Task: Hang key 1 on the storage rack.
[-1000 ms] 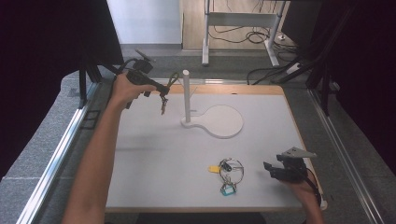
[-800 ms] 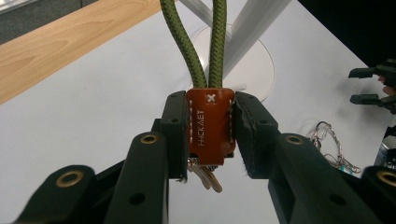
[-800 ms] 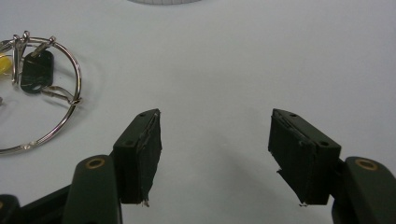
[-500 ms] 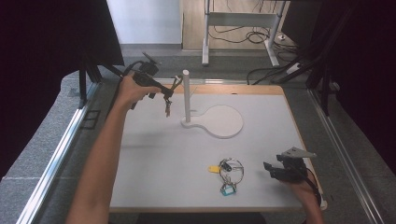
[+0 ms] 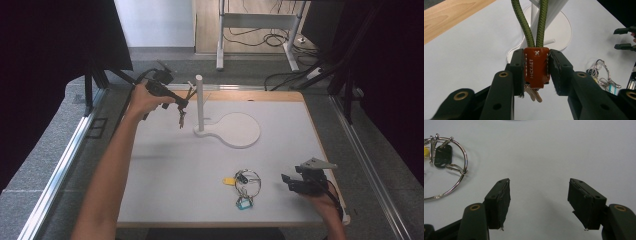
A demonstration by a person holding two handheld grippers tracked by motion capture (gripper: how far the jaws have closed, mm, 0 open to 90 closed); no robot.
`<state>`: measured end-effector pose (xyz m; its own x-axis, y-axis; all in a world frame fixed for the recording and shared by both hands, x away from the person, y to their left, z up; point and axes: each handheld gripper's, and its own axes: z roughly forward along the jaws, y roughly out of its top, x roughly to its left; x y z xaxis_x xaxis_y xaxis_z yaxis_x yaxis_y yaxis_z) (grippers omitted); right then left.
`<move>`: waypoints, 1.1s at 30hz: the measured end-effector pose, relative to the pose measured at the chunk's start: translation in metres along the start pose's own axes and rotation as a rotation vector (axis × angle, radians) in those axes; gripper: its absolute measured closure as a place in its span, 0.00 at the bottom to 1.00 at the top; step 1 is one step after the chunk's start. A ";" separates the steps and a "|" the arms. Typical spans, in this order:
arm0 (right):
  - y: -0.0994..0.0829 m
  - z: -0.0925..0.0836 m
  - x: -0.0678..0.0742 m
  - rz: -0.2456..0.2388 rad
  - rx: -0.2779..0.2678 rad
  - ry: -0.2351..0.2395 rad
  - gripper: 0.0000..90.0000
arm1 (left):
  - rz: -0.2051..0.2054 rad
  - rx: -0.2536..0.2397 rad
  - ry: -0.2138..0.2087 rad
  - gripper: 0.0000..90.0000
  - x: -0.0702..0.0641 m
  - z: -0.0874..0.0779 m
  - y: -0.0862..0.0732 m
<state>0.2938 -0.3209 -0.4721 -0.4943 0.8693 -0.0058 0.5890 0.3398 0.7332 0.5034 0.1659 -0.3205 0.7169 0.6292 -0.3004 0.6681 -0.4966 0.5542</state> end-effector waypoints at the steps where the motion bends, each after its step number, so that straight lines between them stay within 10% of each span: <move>1: 0.000 0.000 0.000 -0.003 0.001 0.000 0.38 | 0.001 0.004 -0.001 0.74 0.000 0.001 0.000; 11: 0.000 0.000 0.000 -0.006 0.003 -0.001 0.38 | 0.027 0.028 0.037 0.73 -0.006 0.007 -0.002; 18: 0.000 -0.002 -0.001 0.006 -0.004 -0.007 0.38 | 0.038 -0.043 0.073 0.67 -0.014 -0.004 -0.012; 33: 0.003 -0.007 0.002 -0.012 -0.031 0.005 0.38 | 0.143 -0.092 0.127 0.50 -0.063 -0.020 -0.065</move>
<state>0.2901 -0.3205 -0.4656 -0.5045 0.8633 -0.0110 0.5631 0.3386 0.7539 0.4105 0.1706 -0.3219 0.7683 0.6293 -0.1169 0.5363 -0.5333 0.6542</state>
